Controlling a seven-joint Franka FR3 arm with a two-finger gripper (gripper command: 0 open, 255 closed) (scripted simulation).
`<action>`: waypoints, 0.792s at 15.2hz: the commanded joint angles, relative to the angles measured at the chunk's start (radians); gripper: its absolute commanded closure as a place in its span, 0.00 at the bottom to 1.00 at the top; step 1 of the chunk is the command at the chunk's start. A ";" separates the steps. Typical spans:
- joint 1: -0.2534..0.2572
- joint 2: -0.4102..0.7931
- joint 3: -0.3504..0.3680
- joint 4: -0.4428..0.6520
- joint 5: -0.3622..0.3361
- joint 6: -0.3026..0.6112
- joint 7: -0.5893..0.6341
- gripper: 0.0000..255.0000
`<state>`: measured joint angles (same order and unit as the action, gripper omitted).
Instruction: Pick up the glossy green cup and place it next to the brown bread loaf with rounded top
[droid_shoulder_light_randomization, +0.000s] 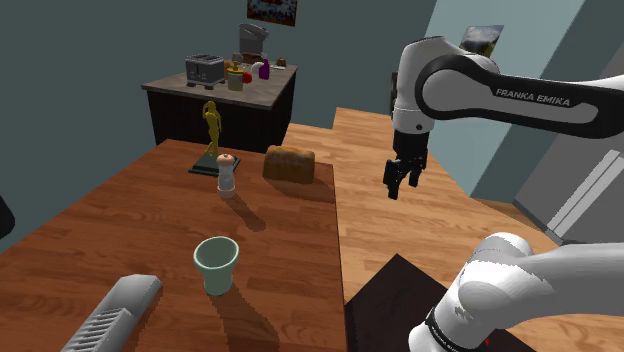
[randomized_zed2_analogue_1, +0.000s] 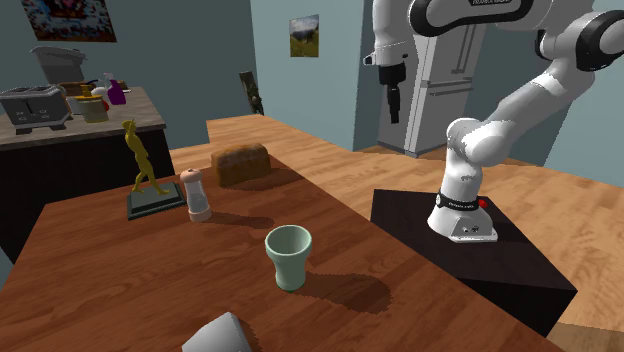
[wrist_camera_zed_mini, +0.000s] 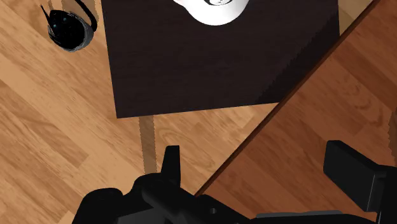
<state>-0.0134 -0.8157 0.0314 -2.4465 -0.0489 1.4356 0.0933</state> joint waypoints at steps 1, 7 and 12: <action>0.000 0.000 0.000 0.000 0.000 0.000 0.000 0.00; 0.046 0.136 0.106 0.011 0.069 0.138 0.093 0.00; 0.076 0.275 0.192 0.053 0.102 0.247 0.169 0.00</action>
<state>0.0567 -0.5704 0.2059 -2.4072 0.0474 1.6627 0.2460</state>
